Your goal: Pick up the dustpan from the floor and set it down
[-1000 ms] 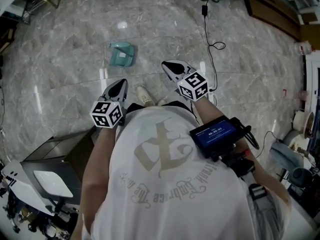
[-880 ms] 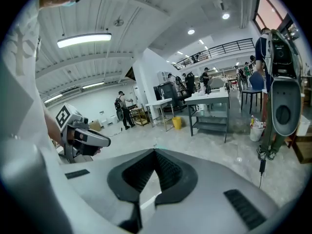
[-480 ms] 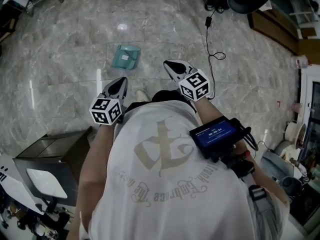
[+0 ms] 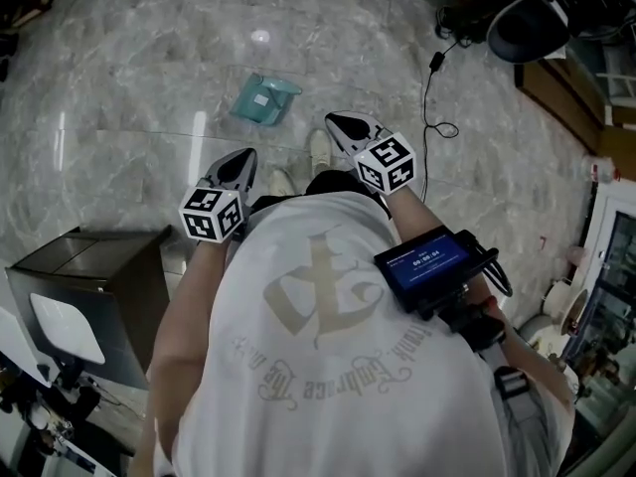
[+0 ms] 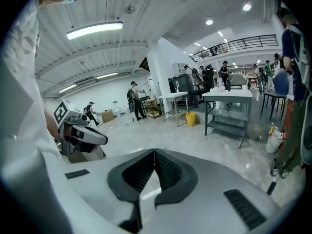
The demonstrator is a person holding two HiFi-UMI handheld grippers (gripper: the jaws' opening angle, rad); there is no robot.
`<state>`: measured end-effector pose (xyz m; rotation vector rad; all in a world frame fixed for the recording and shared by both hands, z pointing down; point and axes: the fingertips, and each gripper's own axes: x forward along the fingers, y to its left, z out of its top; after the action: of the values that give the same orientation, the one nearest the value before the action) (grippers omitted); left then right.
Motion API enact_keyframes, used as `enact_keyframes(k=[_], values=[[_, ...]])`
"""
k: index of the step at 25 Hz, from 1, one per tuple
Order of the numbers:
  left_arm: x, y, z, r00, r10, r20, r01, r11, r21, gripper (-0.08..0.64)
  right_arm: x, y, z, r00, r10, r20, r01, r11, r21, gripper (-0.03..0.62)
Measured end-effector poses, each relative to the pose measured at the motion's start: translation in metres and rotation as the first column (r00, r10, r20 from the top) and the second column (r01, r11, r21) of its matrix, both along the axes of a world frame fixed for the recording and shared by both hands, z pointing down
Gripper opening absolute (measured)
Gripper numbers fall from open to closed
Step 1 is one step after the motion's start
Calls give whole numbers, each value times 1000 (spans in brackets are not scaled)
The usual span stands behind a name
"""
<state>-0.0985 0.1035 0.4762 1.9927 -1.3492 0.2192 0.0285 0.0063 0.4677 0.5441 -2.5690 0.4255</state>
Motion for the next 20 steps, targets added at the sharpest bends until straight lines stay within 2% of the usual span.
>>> enact_keyframes(k=[6,11,15,20], values=[[-5,-12,8,999,-44,2,44,999,-27,11,-17,-17,7,998,-63,-3,63,998,-13,15],[7,-36,23,998,-51,24,52,996,-67,11,-11,-38,24,996,-90,2,90,995,-51,15],[12,-55,31,997,-68,38,72,990,-119,11,-4,-54,33,994,-106,4,106,991,-84,15],[29,-112,61,994,-95,50,104,972,-213,11,14,-110,60,994,-111,24,113,984,-135,15]])
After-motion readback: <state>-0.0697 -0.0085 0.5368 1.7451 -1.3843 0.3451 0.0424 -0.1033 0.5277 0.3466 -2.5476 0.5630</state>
